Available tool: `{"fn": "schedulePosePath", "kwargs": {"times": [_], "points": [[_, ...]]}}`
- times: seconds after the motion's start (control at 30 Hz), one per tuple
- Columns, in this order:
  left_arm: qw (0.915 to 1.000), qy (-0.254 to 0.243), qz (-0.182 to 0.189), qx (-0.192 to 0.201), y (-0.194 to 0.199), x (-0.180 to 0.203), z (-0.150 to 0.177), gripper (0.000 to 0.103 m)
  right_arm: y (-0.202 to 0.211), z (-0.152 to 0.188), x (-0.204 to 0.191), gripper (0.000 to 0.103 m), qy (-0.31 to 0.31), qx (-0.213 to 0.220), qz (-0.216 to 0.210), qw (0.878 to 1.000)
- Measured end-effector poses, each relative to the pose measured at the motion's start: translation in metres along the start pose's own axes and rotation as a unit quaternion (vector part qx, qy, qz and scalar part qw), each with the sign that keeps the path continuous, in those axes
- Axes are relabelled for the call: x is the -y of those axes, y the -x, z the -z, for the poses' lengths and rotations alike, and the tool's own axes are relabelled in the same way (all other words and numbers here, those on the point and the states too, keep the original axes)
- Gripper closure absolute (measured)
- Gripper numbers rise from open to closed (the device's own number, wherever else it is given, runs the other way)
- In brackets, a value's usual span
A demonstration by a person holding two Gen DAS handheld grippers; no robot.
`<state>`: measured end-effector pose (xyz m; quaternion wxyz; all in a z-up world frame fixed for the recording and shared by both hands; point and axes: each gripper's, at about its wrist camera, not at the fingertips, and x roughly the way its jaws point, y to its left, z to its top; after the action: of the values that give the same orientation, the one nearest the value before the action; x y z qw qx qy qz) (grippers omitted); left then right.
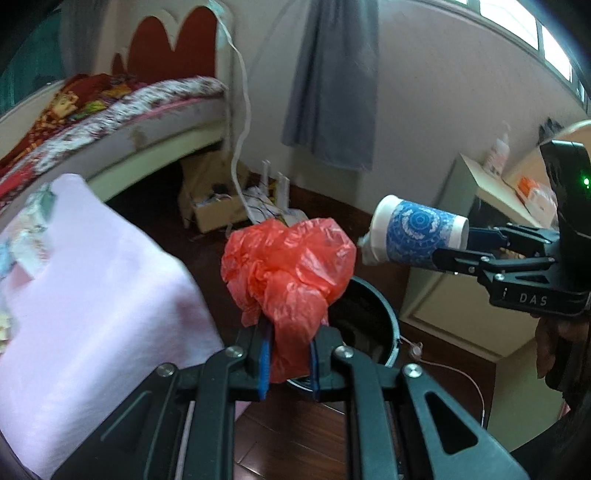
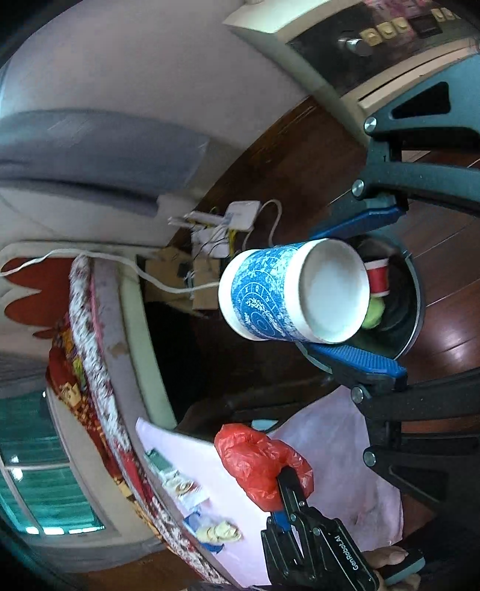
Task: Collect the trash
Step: 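Carry both items over the bin and open both grippers to drop them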
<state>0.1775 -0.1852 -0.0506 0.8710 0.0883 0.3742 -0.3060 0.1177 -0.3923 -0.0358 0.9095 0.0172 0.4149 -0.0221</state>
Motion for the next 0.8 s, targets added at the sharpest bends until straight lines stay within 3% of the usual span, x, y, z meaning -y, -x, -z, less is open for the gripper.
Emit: {"fn": "schedulePosePath", "kwargs": {"times": [0.13, 0.37, 0.4, 0.43, 0.5, 0.63, 0.8], "points": [[0.9992, -0.007, 0.021, -0.032, -0.031, 0.013, 0.004, 0.086, -0.018, 0.015, 0.019, 0.045, -0.011, -0.022, -0.005, 1.000], [0.9923, 0.000, 0.065, -0.105, -0.101, 0.021, 0.016, 0.085, -0.078, 0.038, 0.032, 0.044, -0.029, -0.091, -0.062, 0.994], [0.9893, 0.013, 0.086, -0.117, -0.112, 0.019, 0.020, 0.075, -0.086, 0.039, 0.030, 0.040, -0.014, -0.105, -0.044, 0.993], [0.9868, 0.026, 0.088, -0.133, -0.122, 0.017, 0.023, 0.047, -0.093, 0.040, 0.030, 0.023, -0.002, -0.120, -0.014, 0.993], [0.9861, 0.042, 0.078, -0.140, -0.127, 0.012, 0.030, 0.020, -0.098, 0.039, 0.038, 0.015, -0.006, -0.116, 0.017, 0.993], [0.9879, 0.050, 0.054, -0.137, -0.122, 0.004, 0.038, 0.020, -0.094, 0.029, 0.058, 0.015, -0.027, -0.111, 0.036, 0.993], [0.9950, 0.045, 0.003, -0.089, -0.084, -0.002, 0.034, 0.020, -0.078, 0.006, 0.060, 0.015, -0.043, -0.078, 0.027, 0.996]]}}
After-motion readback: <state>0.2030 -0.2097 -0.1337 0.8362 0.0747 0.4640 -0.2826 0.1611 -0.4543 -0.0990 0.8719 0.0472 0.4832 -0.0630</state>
